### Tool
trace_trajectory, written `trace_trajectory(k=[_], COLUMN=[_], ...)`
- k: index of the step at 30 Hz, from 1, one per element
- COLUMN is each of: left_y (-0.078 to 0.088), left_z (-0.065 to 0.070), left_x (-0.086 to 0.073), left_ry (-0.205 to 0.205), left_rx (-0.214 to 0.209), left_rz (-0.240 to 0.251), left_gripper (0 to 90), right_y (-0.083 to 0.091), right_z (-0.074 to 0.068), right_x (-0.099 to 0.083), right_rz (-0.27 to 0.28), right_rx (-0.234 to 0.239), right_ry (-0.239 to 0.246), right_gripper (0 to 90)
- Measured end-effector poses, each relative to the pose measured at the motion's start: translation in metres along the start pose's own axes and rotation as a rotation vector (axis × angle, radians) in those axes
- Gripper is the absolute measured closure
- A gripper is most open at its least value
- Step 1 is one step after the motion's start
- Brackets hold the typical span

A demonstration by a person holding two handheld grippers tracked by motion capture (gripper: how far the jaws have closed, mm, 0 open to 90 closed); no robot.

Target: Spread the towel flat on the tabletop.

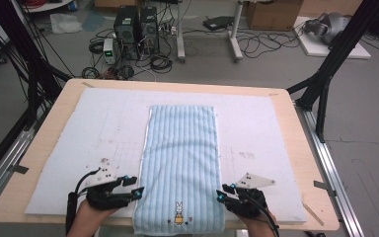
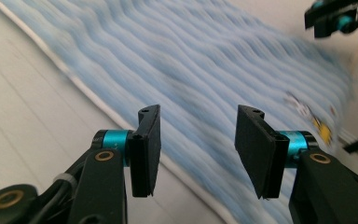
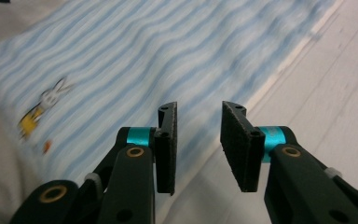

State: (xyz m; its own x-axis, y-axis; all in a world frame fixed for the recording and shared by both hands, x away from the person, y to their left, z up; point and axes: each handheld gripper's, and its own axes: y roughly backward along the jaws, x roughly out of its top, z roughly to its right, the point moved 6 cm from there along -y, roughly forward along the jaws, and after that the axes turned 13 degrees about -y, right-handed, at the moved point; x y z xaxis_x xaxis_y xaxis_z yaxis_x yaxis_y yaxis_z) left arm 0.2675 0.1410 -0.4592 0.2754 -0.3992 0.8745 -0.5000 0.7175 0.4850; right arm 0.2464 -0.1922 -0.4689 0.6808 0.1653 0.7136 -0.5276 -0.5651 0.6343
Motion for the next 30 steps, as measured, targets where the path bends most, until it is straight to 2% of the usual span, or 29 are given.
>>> trace_trajectory(k=[4, 8, 11, 13, 16, 21, 24, 25, 27, 30], left_y=[-0.012, -0.027, -0.037, -0.045, -0.055, -0.073, -0.085, -0.088, -0.096, -0.105], left_z=[-0.027, -0.051, -0.066, -0.074, -0.085, -0.102, -0.111, -0.112, -0.117, -0.122], left_x=[0.012, 0.022, 0.027, 0.029, 0.033, 0.04, 0.037, 0.035, 0.032, 0.027], left_ry=[0.017, 0.035, 0.043, 0.046, 0.037, 0.014, 0.01, 0.012, 0.014, 0.003], left_rx=[0.044, 0.071, 0.079, 0.083, 0.092, 0.129, 0.148, 0.157, 0.171, 0.203], left_rz=[-0.002, -0.006, -0.014, -0.018, -0.031, -0.056, -0.082, -0.086, -0.124, -0.177], left_gripper=[51.2, 51.1, 51.5, 52.4, 54.1, 54.9, 57.5, 59.8, 61.5, 64.0], right_y=[-0.018, -0.032, -0.039, -0.043, -0.04, -0.032, -0.031, -0.03, -0.029, -0.026], right_z=[0.003, 0.002, 0.003, 0.004, 0.003, 0.002, 0.003, 0.004, 0.004, 0.006], right_x=[0.016, 0.023, 0.022, 0.016, 0.014, 0.008, 0.008, 0.008, 0.008, 0.009], right_rz=[0.009, -0.014, -0.049, -0.093, -0.108, -0.141, -0.157, -0.165, -0.165, -0.117], right_rx=[0.002, 0.013, 0.032, 0.034, 0.037, 0.055, 0.085, 0.091, 0.11, 0.145], right_ry=[-0.006, 0.022, 0.056, 0.094, 0.149, 0.236, 0.231, 0.234, 0.222, 0.172], right_gripper=[63.4, 65.4, 69.8, 74.6, 84.2, 84.7, 83.8, 82.3, 77.0, 72.8])
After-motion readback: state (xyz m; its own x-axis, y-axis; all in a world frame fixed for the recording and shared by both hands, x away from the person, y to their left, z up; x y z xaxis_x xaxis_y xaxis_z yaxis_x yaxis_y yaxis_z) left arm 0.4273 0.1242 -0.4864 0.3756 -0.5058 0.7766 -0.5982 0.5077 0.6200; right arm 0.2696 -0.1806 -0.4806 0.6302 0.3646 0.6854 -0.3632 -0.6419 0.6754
